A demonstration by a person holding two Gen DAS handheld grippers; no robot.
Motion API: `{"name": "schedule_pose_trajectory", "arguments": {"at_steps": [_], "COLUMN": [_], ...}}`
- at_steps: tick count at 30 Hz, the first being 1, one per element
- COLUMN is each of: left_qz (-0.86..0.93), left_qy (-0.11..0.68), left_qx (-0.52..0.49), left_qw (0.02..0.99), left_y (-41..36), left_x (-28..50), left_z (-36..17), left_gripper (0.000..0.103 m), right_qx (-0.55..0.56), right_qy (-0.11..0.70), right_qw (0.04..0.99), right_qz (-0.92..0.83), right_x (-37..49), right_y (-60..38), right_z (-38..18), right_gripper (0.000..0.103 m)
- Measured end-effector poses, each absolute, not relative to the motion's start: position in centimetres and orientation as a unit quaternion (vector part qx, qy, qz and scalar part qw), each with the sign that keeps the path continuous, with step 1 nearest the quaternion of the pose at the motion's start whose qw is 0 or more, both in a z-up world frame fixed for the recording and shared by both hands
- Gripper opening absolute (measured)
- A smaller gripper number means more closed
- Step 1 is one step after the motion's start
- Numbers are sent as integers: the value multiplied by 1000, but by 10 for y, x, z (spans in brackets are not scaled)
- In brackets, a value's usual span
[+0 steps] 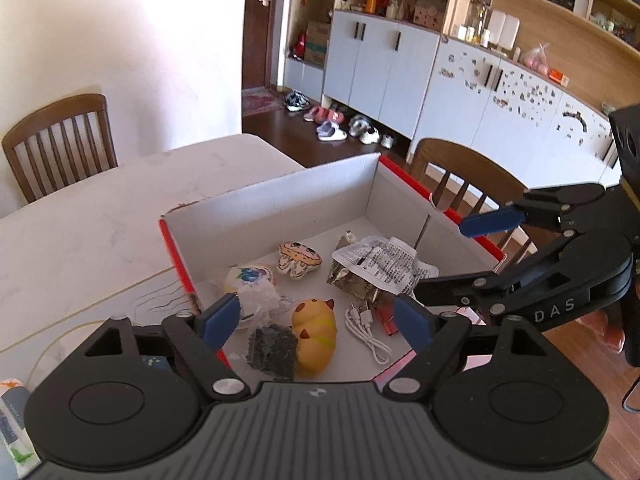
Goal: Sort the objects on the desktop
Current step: 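Withdraw both tools from the box back over the table items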
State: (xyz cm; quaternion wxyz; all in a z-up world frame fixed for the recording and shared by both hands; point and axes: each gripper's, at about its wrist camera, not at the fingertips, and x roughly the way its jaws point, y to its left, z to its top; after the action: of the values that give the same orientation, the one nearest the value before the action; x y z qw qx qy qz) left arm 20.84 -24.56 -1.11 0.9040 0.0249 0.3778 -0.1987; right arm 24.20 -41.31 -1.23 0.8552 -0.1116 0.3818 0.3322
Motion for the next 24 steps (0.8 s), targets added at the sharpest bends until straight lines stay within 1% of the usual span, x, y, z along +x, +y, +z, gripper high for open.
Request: {"name": "schedule_pose_trajectory", "arguments": {"at_steps": [4,7,9,11,12,24], "left_qz": [-195,-194,-196,-196,-195,-186], "left_qy": [371,367,362,359,358,345], "left_qx": [13,5,1,1,0,0], "left_qw": [908,910,911,913,913,920], "left_y": [-236,-227,-221,-215,-212,-148], "left_x": [199,193,187,182,180,148], "left_z": [-7,-5,-4,-3,-4,-10], "left_gripper": [85,85,86,92,103,103], "right_qx": [-103,-92,-89,-82,-78,-61], "right_qy": [365,359,359,359,359,357], "right_qw": [860,864,867,869,870,880], "right_qz": [340,341,335,331,329,306], "right_x": [230,222,217,211,207,154], "right_y": [-414,-413,-411,-408,-406,-361], "right_z": [-5,0,1,1,2,4], "right_gripper": [99,102,102,102,102,103]}}
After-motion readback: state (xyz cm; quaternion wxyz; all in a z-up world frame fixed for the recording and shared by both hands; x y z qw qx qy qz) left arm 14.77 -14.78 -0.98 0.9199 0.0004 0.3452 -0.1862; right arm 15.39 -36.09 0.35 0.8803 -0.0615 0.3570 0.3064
